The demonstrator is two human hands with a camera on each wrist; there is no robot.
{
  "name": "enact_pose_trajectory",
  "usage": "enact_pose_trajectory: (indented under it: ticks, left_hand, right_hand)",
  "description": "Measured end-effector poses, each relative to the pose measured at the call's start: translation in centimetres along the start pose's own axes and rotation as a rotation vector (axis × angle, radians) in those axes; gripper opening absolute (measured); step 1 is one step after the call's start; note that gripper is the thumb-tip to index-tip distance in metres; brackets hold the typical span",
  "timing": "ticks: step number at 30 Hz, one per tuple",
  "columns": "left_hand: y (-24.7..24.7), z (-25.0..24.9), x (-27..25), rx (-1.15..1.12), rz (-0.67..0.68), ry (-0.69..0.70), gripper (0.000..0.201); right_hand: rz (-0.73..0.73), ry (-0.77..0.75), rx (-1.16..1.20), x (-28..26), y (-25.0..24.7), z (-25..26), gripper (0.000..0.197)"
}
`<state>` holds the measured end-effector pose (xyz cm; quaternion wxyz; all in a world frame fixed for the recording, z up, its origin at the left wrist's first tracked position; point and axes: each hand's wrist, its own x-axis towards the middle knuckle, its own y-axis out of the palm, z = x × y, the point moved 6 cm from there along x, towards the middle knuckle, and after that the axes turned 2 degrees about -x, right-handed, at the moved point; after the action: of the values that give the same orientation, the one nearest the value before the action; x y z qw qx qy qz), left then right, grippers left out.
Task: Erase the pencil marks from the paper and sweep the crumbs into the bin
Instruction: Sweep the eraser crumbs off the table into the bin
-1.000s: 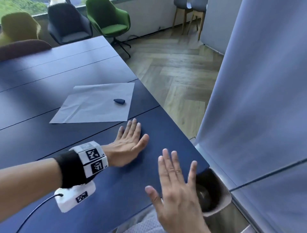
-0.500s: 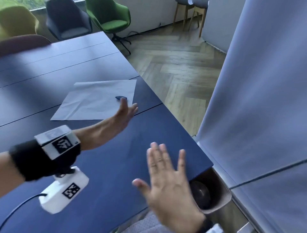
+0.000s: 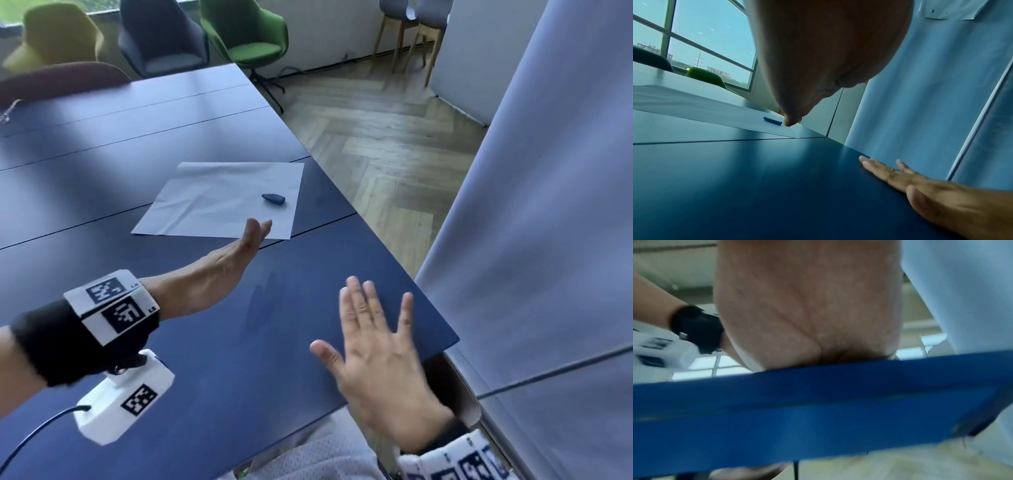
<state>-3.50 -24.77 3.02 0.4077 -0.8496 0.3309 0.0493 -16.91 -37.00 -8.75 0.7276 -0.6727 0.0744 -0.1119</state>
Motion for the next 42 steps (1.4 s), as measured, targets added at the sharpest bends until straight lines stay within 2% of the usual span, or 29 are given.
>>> enact_pose_trajectory:
  ticks: [2,4,5,7,8,9,12,14,15,18,20,22,24,27,29,31,34,37,40,42]
  left_hand:
    - [0.8,1.0,0.4,-0.074,0.069,-0.016,0.053]
    - [1.1,0.8,0.3,-0.148,0.129,0.042,0.055]
    - [1.5,0.7,0.3,-0.161,0.171,0.074,0.064]
    - [1.9,0.1,0.9,-0.206,0.195,0.116,0.111]
    - [2.0,0.2,1.0,-0.213,0.222,0.131,0.128]
    - [2.0,0.6,1.2,-0.196,0.234,0.148,0.134]
    - [1.4,1.4,1.4,-0.121,0.239,0.138,0.135]
    - [1.6,1.3,1.6,-0.114,0.207,0.125,0.129]
    - [1.8,0.9,1.8,-0.103,0.193,0.118,0.123]
    - [2.4,-0.8,2.4,-0.086,0.198,0.128,0.107]
    - [2.6,-1.6,2.9,-0.068,0.205,0.143,0.100]
    - [2.5,-1.8,3.2,-0.026,0.219,0.138,0.099]
    - [2.6,-1.6,3.3,0.026,0.248,0.119,0.096]
    - [3.2,-1.8,3.0,0.120,0.285,0.110,0.090]
    - [4.1,-2.3,2.7,0.192,0.323,0.118,0.076]
    - [4.8,-2.8,2.5,0.268,0.341,0.134,0.068]
    - [5.4,-2.9,3.1,0.418,0.359,0.154,0.080]
    - [6.3,-2.7,3.8,0.582,0.420,0.170,0.093]
    - [8.0,-3.4,3.8,0.737,0.498,0.270,0.117]
    - [9.3,-3.7,3.8,0.805,0.540,0.325,0.129]
  right_hand:
    - [0.008,0.020,0.025,0.4,-0.8,0.0,0.084]
    - [-0.044,-0.107,0.060,0.1,-1.1,4.2,0.086]
    - [-0.063,-0.173,0.064,-0.3,-0.8,6.8,0.087]
    - [0.024,-0.237,0.096,-1.4,-0.4,9.8,0.092]
    - [0.061,-0.231,0.098,-1.7,0.0,9.4,0.092]
    - [0.068,-0.204,0.086,-1.8,0.1,8.0,0.090]
    - [-0.006,-0.026,0.022,-0.5,0.0,1.2,0.086]
    - [-0.005,0.033,0.013,0.3,-0.8,0.1,0.086]
    - [0.020,-0.015,0.049,0.6,-1.5,1.6,0.085]
    - [0.107,-0.338,0.104,0.0,-1.8,10.1,0.090]
    - [0.212,-0.391,0.138,-0.4,-1.8,12.9,0.093]
    - [0.197,-0.327,0.089,0.5,-0.8,11.5,0.089]
    - [0.088,-0.171,0.065,1.4,-0.7,7.3,0.088]
    - [0.108,0.008,0.022,1.5,0.0,1.0,0.087]
    - [0.128,0.083,0.033,0.8,-0.5,-0.6,0.087]
    - [0.071,0.133,0.053,0.2,-1.2,-1.1,0.087]
    - [-0.166,0.216,0.111,-1.1,-4.0,-3.0,0.081]
    - [-0.362,0.420,0.326,-3.4,-5.6,-8.0,0.065]
    - [-0.532,0.631,0.512,-5.9,-4.1,-13.1,0.053]
    - [-0.555,0.753,0.613,-6.8,-1.1,-16.1,0.040]
